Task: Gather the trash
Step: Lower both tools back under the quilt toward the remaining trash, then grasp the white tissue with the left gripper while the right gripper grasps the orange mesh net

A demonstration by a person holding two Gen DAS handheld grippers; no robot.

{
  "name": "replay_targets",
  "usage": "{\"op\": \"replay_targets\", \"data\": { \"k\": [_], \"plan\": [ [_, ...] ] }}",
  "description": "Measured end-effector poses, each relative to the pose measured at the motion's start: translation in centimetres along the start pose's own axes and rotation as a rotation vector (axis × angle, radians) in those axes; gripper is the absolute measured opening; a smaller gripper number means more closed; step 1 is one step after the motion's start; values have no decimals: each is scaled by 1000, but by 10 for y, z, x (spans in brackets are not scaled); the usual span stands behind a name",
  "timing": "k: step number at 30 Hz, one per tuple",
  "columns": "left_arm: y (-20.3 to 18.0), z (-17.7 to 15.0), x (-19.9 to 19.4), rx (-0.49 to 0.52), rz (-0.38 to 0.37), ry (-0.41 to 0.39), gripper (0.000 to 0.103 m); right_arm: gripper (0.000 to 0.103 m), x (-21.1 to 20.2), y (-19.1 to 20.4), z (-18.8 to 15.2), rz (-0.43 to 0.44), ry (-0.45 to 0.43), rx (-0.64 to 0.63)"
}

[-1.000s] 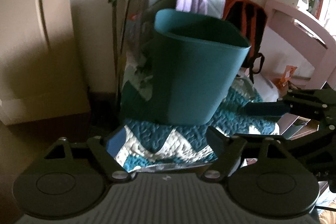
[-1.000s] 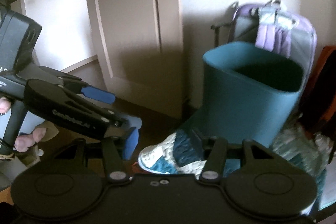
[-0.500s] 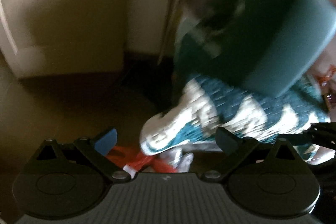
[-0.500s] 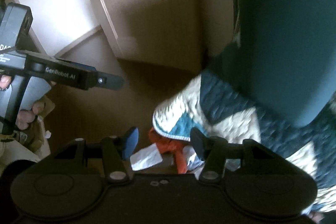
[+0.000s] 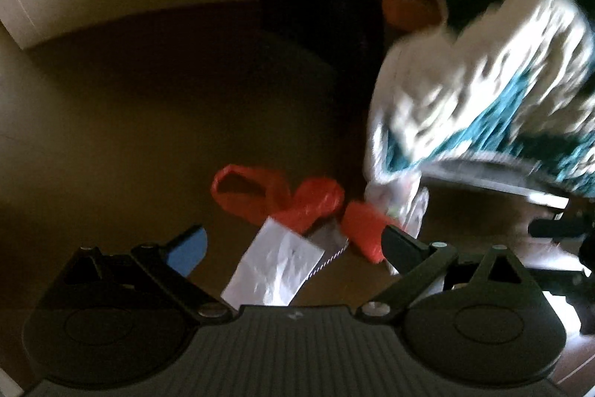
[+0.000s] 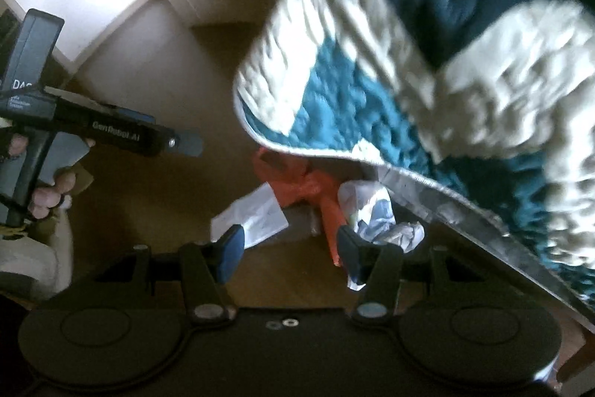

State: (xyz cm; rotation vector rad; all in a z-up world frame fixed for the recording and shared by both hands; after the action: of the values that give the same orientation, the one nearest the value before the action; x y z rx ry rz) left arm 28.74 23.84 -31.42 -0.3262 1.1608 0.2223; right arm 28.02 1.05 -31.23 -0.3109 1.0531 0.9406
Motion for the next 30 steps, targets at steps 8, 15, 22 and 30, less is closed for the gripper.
{"op": "replay_targets", "data": {
  "k": [8,15,22,30],
  "plan": [
    [10,-36,77,105,56,109,101,55,77,-15,-6,-23,158,-29],
    [23,-64,122,120,68,167,101,54,127,-18,-11,-51,223,-84],
    [34,-88,158,114,121,190,100,51,166,-31,-16,-63,263,38],
    [34,-92,173,102,142,179,63,49,187,-45,-16,-86,273,127]
  ]
}}
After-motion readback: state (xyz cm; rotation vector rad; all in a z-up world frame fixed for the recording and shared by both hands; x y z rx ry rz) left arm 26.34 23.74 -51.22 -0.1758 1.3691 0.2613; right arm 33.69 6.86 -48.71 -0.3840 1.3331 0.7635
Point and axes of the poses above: each gripper's, at about its wrist camera, not at the fingertips, and x roughly the way its jaws point, y to its left, z to its top, the point moved 1 cm from there along x, roughly the way its jaws point, and after that the axes turned 15 degrees about -x, right-handed, at the moved point
